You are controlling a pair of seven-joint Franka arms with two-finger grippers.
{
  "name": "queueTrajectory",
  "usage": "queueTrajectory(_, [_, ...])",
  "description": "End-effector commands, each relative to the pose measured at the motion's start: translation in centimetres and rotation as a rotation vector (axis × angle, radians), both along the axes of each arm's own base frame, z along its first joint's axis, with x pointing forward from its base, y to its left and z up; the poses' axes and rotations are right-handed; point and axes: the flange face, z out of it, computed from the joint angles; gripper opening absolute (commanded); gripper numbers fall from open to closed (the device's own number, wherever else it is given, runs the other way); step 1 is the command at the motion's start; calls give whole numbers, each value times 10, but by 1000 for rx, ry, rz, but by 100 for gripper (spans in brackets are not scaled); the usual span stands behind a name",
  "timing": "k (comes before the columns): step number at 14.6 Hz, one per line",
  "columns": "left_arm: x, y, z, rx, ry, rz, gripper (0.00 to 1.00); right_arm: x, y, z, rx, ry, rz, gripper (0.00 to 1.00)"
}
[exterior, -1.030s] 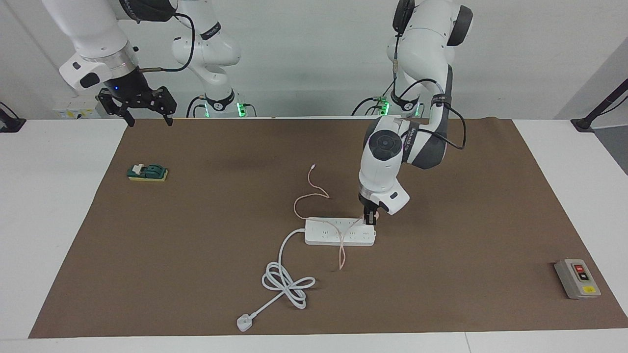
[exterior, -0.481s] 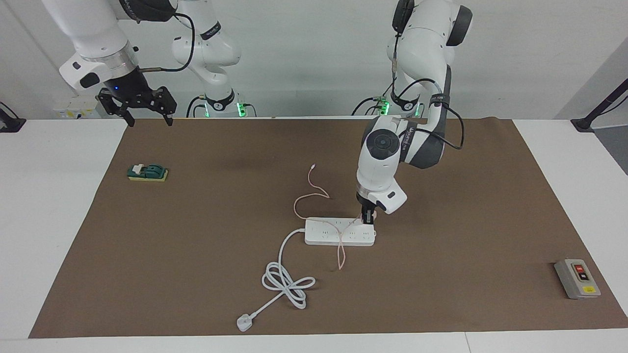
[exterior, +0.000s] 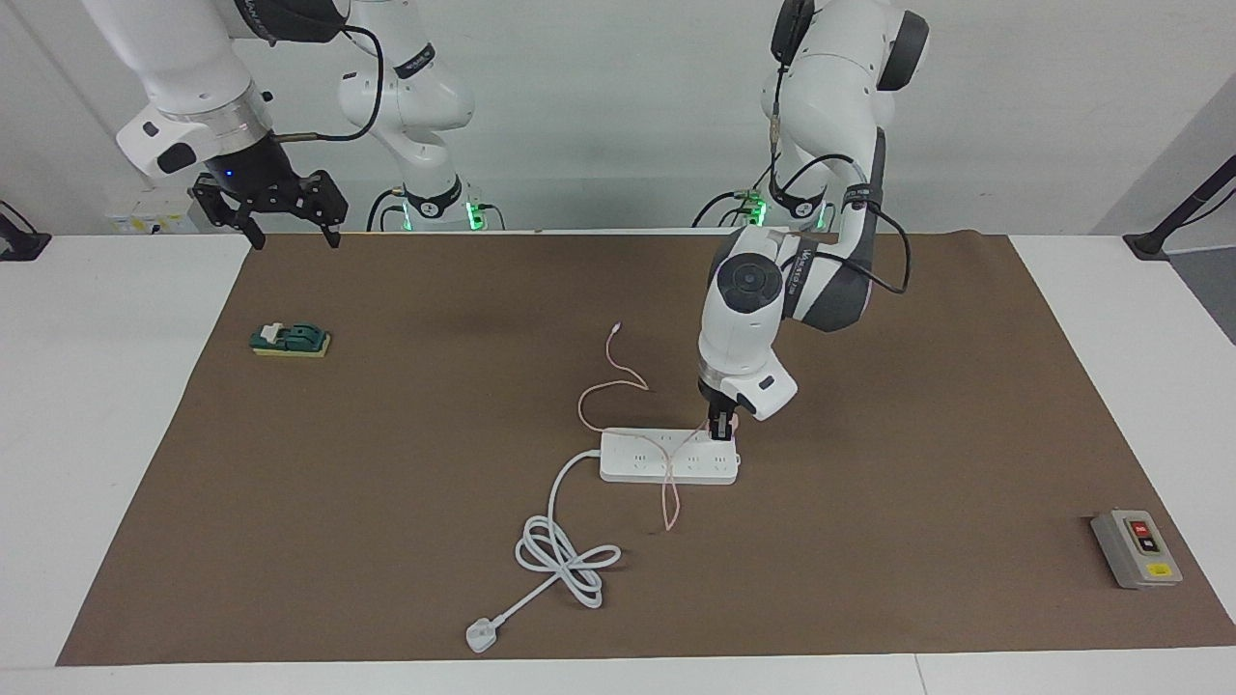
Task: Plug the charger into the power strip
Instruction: 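Press the charger prongs into the socket with the left gripper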
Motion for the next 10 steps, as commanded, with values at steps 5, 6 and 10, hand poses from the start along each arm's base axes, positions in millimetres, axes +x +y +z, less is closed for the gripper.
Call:
queueTrajectory(5, [4,4,-12,12,-1,-23,0,-5,-3,2,-18,-2,-7,100])
queueTrajectory(6, [4,4,-13,12,-1,-23,0,-5,-3,2,-18,-2,-5,100])
queueTrajectory(10, [4,4,-12,12,-4,-24,0,-5,-3,1,-18,0,-7,100])
